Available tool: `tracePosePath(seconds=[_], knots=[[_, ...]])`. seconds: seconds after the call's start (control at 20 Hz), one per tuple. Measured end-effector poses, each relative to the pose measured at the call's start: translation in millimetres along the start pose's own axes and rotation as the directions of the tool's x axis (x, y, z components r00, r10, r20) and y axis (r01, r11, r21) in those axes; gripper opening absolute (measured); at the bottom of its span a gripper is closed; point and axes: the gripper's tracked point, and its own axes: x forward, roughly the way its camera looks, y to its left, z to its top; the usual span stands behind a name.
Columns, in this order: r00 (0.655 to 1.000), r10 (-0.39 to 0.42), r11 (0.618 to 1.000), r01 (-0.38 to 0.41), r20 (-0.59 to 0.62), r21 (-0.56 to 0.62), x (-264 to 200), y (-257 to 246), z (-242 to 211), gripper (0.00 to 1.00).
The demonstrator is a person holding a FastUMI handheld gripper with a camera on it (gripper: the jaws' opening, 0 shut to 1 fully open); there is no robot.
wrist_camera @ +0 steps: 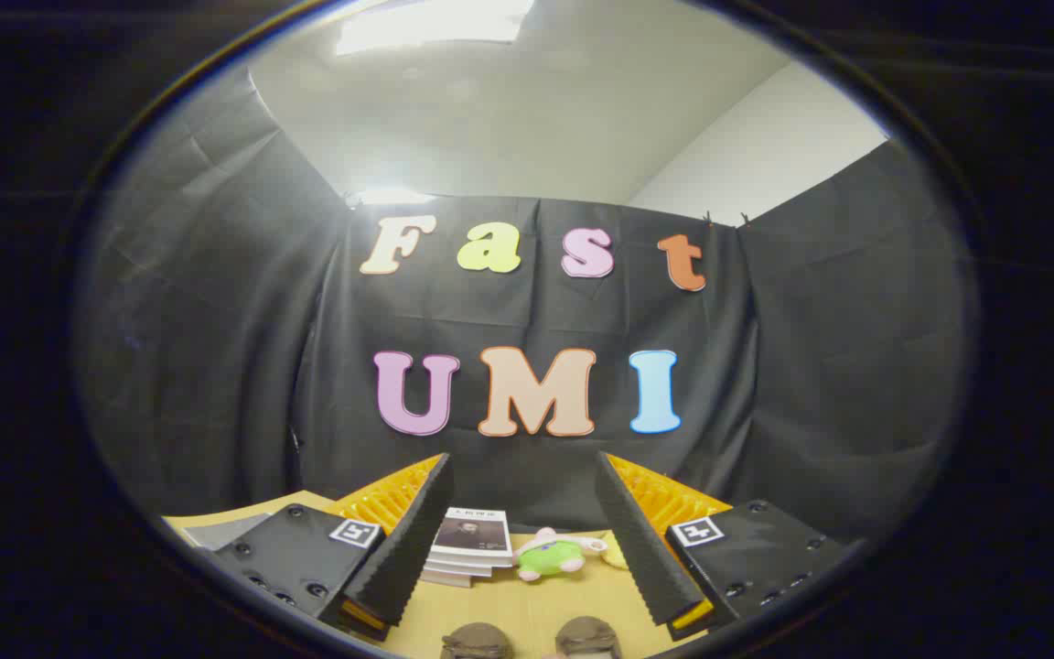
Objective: Open the storage box then place both shoes into the box .Put the left shoe in first, then the right shoe, with the right side of both shoes facing outward in a uniform manner.
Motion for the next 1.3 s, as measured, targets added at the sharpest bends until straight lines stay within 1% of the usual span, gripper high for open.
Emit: tracePosePath(seconds=[0.4,0.75,0.9,1.15,1.3], knots=[[1.0,-0.022,1.0,0.022,0.006,-0.021,-9,-20,1,0.99],[1.0,-0.019,1.0,0.019,-0.01,-0.003,-9,-17,-4,0.99],[1.0,-0.022,1.0,0.022,0.002,0.005,-8,-16,-1,0.99],[1.0,-0.003,1.0,0.003,-0.005,0.022,-5,-9,-2,0.99],[1.0,-0.019,0.999,0.019,0.01,0.037,-4,-15,2,0.99]])
